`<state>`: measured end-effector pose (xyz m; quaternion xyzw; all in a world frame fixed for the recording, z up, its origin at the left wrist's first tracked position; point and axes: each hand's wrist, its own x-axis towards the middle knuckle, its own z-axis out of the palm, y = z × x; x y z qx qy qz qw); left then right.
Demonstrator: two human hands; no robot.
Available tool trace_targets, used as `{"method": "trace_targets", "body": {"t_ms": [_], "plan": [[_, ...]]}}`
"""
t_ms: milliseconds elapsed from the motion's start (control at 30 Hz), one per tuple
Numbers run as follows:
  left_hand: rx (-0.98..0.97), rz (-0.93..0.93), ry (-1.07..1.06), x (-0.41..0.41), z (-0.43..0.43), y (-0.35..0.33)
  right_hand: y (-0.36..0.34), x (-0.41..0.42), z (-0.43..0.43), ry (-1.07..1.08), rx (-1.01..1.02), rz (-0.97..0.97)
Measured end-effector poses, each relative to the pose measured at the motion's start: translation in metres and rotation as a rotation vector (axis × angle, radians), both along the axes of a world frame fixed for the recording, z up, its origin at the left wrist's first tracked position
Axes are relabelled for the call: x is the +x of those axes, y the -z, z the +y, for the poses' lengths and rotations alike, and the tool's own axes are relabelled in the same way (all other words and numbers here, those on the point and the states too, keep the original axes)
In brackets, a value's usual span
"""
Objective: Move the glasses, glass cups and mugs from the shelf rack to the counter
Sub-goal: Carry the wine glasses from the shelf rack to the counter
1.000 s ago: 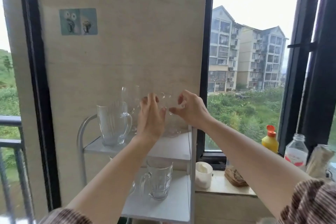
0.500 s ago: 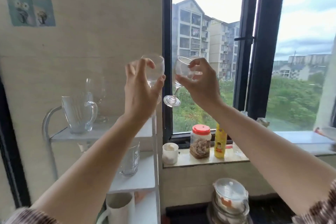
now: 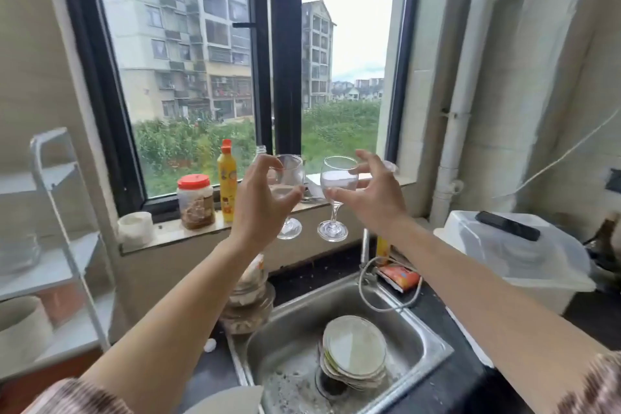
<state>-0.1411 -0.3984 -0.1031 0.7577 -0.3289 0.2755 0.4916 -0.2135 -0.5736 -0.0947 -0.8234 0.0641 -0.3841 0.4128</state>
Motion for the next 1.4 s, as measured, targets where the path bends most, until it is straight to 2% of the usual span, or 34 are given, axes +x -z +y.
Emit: {"method": "trace_targets", "body": {"t_ms": [367,667,867,1133,1400], "plan": [[0.046,0.273,0.468,-0.192,-0.241,0.082,0.071,-0.247,-0.197,0.296,0.137,0.211],[0.180,0.351,0.791,-0.322,-0.423,0.111,0.099,-0.415,-0.331,0.648,0.224,0.239],[0.243,0.375,0.973,-0.393,-0.548,0.136,0.124,-0.499,-0.431,0.810,0.283,0.285],[0.368,0.396,1.108,-0.469,-0.728,0.165,0.151,-0.579,-0.577,0.958,0.372,0.339],[0.519,0.450,1.219,-0.557,-0.852,0.202,0.185,-0.663,-0.677,1.085,0.396,0.416]]}}
